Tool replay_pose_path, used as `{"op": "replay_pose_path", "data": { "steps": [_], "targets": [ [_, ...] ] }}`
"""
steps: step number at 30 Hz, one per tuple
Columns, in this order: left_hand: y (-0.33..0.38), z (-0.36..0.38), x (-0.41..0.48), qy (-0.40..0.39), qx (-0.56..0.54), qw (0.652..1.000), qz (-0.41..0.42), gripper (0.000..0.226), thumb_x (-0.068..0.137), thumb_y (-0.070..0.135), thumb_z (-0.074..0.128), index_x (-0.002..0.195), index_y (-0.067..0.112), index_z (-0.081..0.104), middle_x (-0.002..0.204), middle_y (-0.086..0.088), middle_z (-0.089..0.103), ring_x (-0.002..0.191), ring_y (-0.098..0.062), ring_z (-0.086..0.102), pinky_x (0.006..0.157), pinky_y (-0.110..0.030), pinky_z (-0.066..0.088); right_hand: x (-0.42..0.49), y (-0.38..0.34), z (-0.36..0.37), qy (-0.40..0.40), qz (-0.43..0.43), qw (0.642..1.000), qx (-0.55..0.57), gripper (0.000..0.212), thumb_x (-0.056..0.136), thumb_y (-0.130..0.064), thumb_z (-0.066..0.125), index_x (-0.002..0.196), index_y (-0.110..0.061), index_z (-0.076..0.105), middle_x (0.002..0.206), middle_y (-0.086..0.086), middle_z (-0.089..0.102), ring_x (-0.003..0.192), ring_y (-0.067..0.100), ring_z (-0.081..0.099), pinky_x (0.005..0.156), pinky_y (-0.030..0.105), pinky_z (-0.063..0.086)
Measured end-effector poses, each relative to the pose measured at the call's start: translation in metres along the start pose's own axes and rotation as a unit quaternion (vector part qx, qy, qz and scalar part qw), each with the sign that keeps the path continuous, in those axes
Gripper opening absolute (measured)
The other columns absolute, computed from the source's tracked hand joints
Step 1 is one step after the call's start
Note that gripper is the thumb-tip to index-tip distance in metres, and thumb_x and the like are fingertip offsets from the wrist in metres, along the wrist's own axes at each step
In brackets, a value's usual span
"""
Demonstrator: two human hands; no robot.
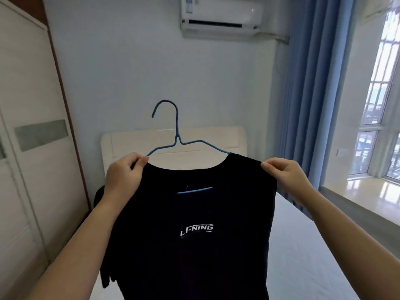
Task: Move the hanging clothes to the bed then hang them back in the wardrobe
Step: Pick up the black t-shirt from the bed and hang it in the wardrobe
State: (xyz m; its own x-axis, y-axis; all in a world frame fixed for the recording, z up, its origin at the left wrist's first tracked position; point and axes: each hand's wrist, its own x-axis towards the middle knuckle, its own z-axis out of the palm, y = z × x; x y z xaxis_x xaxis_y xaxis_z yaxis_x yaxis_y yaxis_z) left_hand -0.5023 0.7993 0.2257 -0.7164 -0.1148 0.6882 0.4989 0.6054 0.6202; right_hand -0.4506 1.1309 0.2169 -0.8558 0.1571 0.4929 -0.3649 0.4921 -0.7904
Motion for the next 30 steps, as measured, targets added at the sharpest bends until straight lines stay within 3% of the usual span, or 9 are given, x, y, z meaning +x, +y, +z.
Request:
{"op": "replay_pose_path", "data": {
  "steps": [4, 7, 9, 12, 15, 20, 24, 27, 30],
  "targets": [
    [0.005, -0.014, 0.011, 0.023, 0.022, 0.999, 0.021, 0.022, 0.089, 0.021, 0.053, 0.083, 0.004, 0.065, 0.067, -0.007, 0.061, 0.068, -0.026, 0.054, 0.058, -0.023, 0.037, 0.023, -0.006, -0.013, 0.023, -0.027, 0.999, -0.035, 0.015, 0.091, -0.018, 0.051, 0.086, -0.016, 0.066, 0.077, 0.000, 0.065, 0.074, 0.015, 0.059, 0.082, 0.031, 0.050],
    [0.014, -0.017, 0.017, 0.010, 0.043, 0.999, 0.030, 0.024, 0.090, 0.022, 0.053, 0.085, 0.003, 0.066, 0.072, -0.013, 0.063, 0.072, -0.029, 0.056, 0.061, -0.032, 0.039, 0.039, -0.019, 0.003, -0.066, -0.050, 0.994, -0.068, 0.021, 0.090, -0.022, 0.053, 0.108, -0.015, 0.059, 0.098, 0.000, 0.063, 0.091, 0.016, 0.059, 0.093, 0.032, 0.044],
    [0.020, -0.018, 0.021, 0.003, 0.052, 0.998, 0.030, 0.024, 0.090, 0.024, 0.053, 0.086, 0.004, 0.067, 0.070, -0.009, 0.061, 0.073, -0.028, 0.056, 0.065, -0.032, 0.039, 0.048, -0.027, 0.023, -0.121, -0.082, 0.979, -0.139, 0.028, 0.089, -0.024, 0.054, 0.115, -0.014, 0.059, 0.106, 0.002, 0.059, 0.096, 0.016, 0.057, 0.090, 0.027, 0.042],
    [0.026, -0.023, 0.025, -0.003, 0.049, 0.998, 0.026, 0.023, 0.089, 0.025, 0.054, 0.084, 0.007, 0.067, 0.072, -0.010, 0.063, 0.075, -0.029, 0.058, 0.064, -0.032, 0.040, 0.064, -0.036, 0.046, -0.105, -0.140, 0.959, -0.222, 0.026, 0.090, -0.024, 0.054, 0.113, -0.014, 0.059, 0.103, -0.001, 0.052, 0.094, 0.015, 0.055, 0.087, 0.025, 0.041],
    [0.030, -0.029, 0.025, -0.005, 0.036, 0.999, 0.033, 0.022, 0.089, 0.024, 0.054, 0.082, 0.007, 0.067, 0.073, -0.010, 0.065, 0.073, -0.025, 0.058, 0.062, -0.028, 0.040, 0.078, -0.037, 0.057, -0.113, -0.140, 0.962, -0.205, 0.012, 0.091, -0.016, 0.051, 0.093, -0.012, 0.062, 0.086, 0.002, 0.052, 0.086, 0.022, 0.054, 0.079, 0.029, 0.040],
    [0.023, -0.049, 0.031, -0.030, 0.040, 0.998, 0.026, 0.016, 0.090, 0.023, 0.052, 0.080, 0.017, 0.063, 0.074, 0.002, 0.061, 0.072, -0.014, 0.055, 0.063, -0.023, 0.041, 0.083, -0.041, 0.071, -0.094, -0.129, 0.978, -0.135, 0.020, 0.091, -0.013, 0.050, 0.072, -0.013, 0.054, 0.058, -0.002, 0.044, 0.063, 0.017, 0.042, 0.059, 0.028, 0.032],
    [0.008, -0.061, 0.027, -0.031, 0.086, 0.996, 0.018, 0.023, 0.091, 0.017, 0.052, 0.072, 0.029, 0.058, 0.072, 0.007, 0.059, 0.072, -0.006, 0.054, 0.066, -0.019, 0.040, 0.085, -0.051, 0.075, -0.116, -0.128, 0.977, -0.127, 0.017, 0.090, -0.017, 0.054, 0.075, -0.016, 0.061, 0.063, -0.004, 0.053, 0.064, 0.012, 0.047, 0.061, 0.023, 0.035],
    [0.004, -0.063, 0.024, 0.007, 0.069, 0.998, -0.003, 0.016, 0.090, 0.015, 0.053, 0.080, 0.017, 0.065, 0.075, 0.001, 0.062, 0.077, -0.016, 0.057, 0.070, -0.024, 0.044, 0.087, -0.065, 0.079, -0.134, -0.138, 0.974, -0.121, 0.015, 0.089, -0.017, 0.057, 0.085, -0.011, 0.070, 0.073, 0.002, 0.061, 0.071, 0.014, 0.052, 0.066, 0.022, 0.038],
    [0.007, -0.064, 0.023, 0.017, 0.055, 0.998, -0.011, 0.016, 0.090, 0.015, 0.053, 0.089, 0.012, 0.068, 0.077, 0.002, 0.064, 0.078, -0.014, 0.058, 0.072, -0.028, 0.045, 0.089, -0.079, 0.085, -0.141, -0.157, 0.971, -0.114, 0.016, 0.089, -0.017, 0.057, 0.086, -0.009, 0.071, 0.076, 0.006, 0.062, 0.072, 0.015, 0.053, 0.063, 0.019, 0.037]
  ]
}}
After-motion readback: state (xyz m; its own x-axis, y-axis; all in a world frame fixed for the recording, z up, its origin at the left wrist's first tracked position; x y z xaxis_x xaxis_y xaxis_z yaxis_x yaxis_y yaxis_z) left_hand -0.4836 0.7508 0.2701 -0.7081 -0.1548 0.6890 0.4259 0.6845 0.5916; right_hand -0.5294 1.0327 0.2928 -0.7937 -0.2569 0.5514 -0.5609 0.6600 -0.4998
